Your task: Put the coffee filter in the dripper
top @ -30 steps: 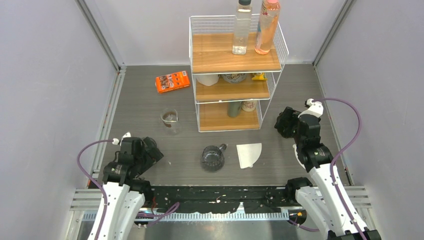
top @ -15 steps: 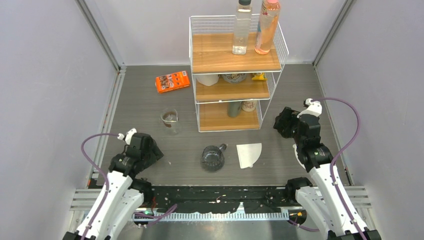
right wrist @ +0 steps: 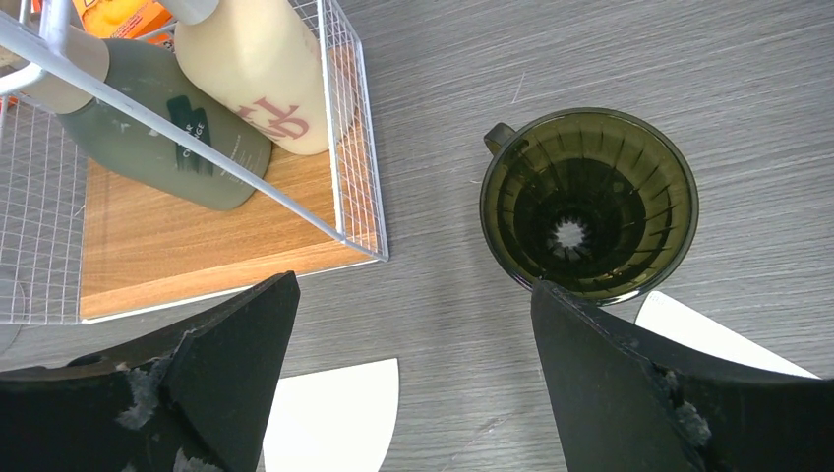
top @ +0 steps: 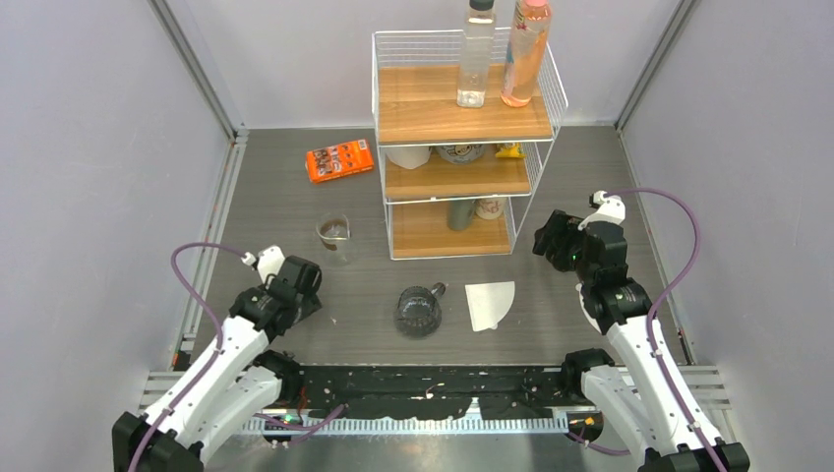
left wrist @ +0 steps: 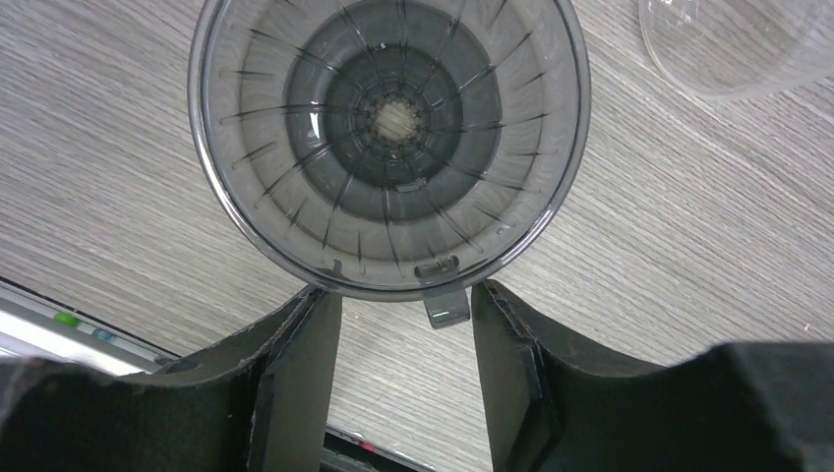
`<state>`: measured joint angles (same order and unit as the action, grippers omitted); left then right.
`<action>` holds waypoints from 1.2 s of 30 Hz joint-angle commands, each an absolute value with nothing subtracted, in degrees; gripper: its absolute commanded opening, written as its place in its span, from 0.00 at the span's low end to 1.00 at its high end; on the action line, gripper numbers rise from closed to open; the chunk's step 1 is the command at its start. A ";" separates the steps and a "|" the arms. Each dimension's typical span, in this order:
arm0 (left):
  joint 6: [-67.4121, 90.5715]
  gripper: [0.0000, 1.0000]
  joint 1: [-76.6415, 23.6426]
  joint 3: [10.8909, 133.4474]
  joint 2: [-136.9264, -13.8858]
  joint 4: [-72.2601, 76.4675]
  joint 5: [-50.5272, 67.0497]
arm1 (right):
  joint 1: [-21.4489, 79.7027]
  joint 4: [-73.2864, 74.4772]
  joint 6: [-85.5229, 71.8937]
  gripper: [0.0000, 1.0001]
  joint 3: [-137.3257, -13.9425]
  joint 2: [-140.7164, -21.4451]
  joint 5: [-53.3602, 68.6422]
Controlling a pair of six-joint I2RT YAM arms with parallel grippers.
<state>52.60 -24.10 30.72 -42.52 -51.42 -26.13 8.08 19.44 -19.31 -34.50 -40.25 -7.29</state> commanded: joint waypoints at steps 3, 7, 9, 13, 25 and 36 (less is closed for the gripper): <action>56.19 0.53 -27.95 34.36 -46.27 -50.99 -34.28 | 7.89 16.67 -18.35 0.95 -35.43 -39.58 -6.48; 56.54 0.46 -29.69 35.04 -48.09 -50.56 -36.21 | 7.89 16.48 -18.28 0.95 -35.29 -39.53 -6.46; 56.88 0.42 -30.11 35.30 -48.76 -50.54 -37.12 | 7.94 16.45 -18.33 0.95 -35.24 -39.57 -6.43; 56.95 0.31 -30.30 35.37 -49.57 -49.86 -37.51 | 7.91 16.35 -18.28 0.95 -35.18 -39.79 -6.19; 57.12 0.00 -30.73 36.88 -49.03 -51.88 -40.92 | 7.91 16.24 -18.29 0.96 -35.17 -39.89 -6.17; 54.43 0.00 -31.29 44.63 -43.23 -57.91 -48.39 | 7.91 16.30 -18.13 0.95 -35.16 -39.36 -6.45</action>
<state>54.85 -30.94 40.84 -45.63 -55.68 -41.28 8.08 18.55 -19.14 -34.50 -40.21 -6.42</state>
